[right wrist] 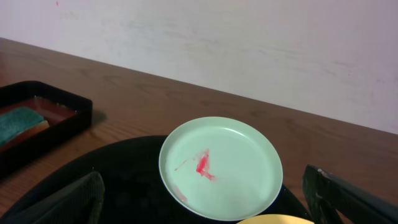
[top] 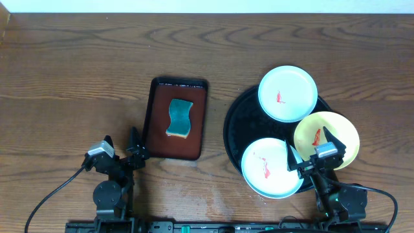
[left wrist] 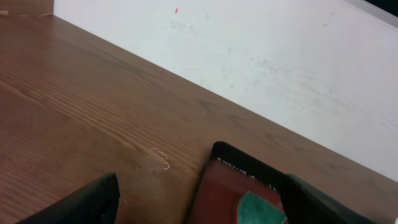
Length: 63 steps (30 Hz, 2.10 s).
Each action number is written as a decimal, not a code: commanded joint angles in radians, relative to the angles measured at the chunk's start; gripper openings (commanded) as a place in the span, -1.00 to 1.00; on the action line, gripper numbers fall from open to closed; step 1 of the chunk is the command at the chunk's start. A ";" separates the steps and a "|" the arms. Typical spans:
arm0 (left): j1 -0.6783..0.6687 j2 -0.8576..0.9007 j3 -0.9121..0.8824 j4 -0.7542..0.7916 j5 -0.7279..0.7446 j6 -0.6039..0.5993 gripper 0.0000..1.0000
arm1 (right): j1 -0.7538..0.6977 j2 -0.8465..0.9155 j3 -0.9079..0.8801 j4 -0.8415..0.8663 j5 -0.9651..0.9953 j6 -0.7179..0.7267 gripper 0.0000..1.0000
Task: Clean dirty plates on tray and stack at the side
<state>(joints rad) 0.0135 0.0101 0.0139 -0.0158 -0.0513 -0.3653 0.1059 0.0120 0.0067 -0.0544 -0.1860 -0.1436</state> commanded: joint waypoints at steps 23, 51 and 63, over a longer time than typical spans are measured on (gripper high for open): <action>0.008 -0.006 -0.010 -0.010 -0.019 0.003 0.67 | -0.007 -0.003 -0.001 -0.002 -0.002 -0.011 0.98; 0.008 0.632 0.705 -0.364 0.307 -0.027 0.67 | -0.007 0.592 0.839 -0.508 -0.210 0.135 0.99; 0.007 1.080 1.025 -0.762 0.401 0.006 0.67 | -0.007 0.962 0.995 -0.591 -0.425 0.257 0.99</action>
<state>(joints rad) 0.0174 1.0412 1.0195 -0.7452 0.2623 -0.3687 0.1059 0.9390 0.9829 -0.6353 -0.5251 0.0498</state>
